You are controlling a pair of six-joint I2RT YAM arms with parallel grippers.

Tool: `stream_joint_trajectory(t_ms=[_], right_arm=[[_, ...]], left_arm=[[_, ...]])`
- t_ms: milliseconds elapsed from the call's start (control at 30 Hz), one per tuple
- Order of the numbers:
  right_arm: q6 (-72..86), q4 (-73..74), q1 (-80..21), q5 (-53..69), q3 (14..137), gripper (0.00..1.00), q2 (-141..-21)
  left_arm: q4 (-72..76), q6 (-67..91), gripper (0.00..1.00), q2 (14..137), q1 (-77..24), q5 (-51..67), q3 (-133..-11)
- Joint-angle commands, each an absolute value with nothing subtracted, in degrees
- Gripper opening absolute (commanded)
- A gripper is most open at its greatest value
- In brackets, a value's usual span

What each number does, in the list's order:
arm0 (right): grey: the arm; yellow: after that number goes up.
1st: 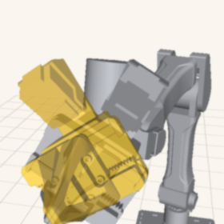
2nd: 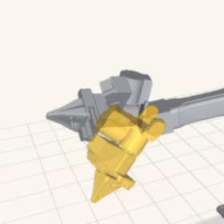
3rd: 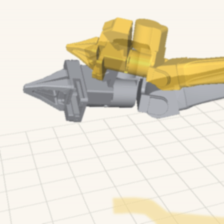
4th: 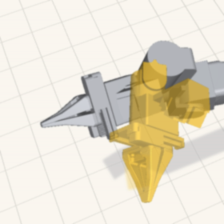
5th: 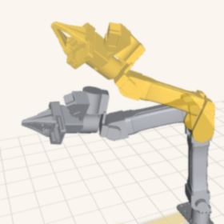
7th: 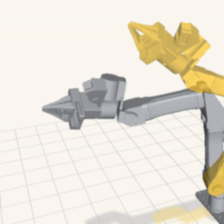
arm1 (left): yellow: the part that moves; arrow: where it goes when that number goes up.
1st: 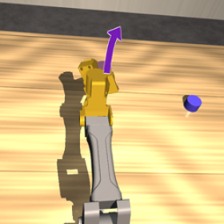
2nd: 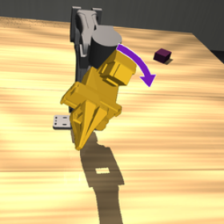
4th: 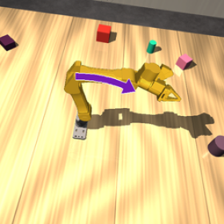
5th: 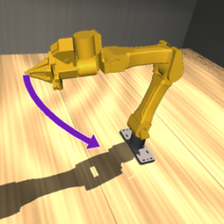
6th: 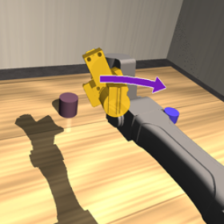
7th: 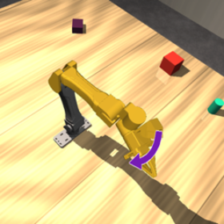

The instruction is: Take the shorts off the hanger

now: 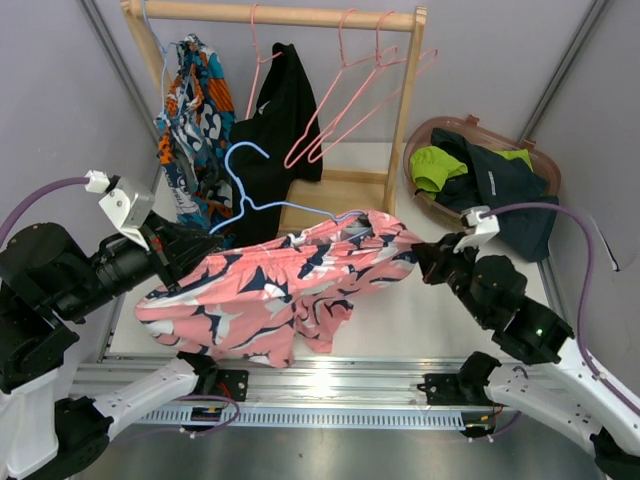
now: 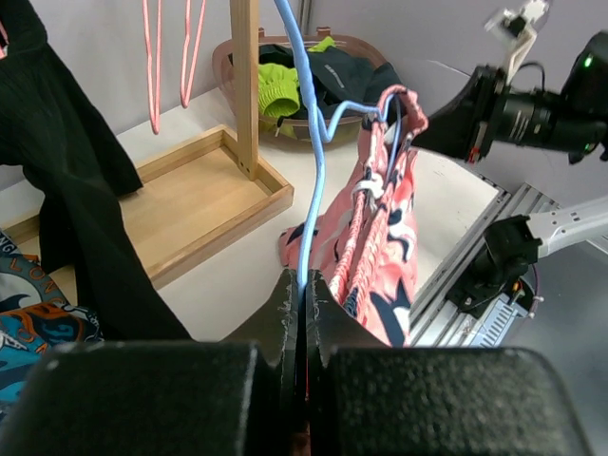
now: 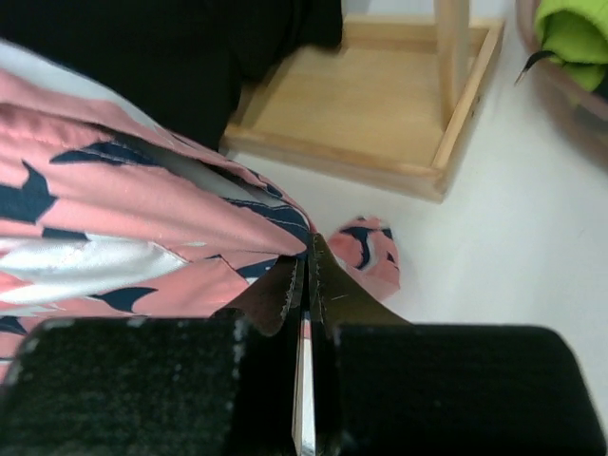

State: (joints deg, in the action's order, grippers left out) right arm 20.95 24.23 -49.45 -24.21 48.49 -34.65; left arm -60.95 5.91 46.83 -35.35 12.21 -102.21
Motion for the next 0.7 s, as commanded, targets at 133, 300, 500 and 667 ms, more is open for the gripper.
stream_joint_trajectory(t_ms=[133,300,500,667], right_arm=[[16.5,32.2,-32.7,-19.2,56.1,0.00,-37.2],[13.8,30.9,-25.7,-17.8,59.8,0.00,-41.8],[16.4,30.0,-8.7,1.8,62.2,0.00,-46.7],[16.5,28.7,-10.0,8.2,57.6,0.00,-43.7]], left_arm=[[-52.6,5.4,0.00,43.8,-35.6,11.2,-102.7],[-52.6,5.2,0.00,43.2,-36.4,10.9,-102.4],[-53.2,4.9,0.00,42.8,-36.9,9.8,-102.2],[-52.7,5.2,0.00,43.5,-36.9,9.6,-101.3]])
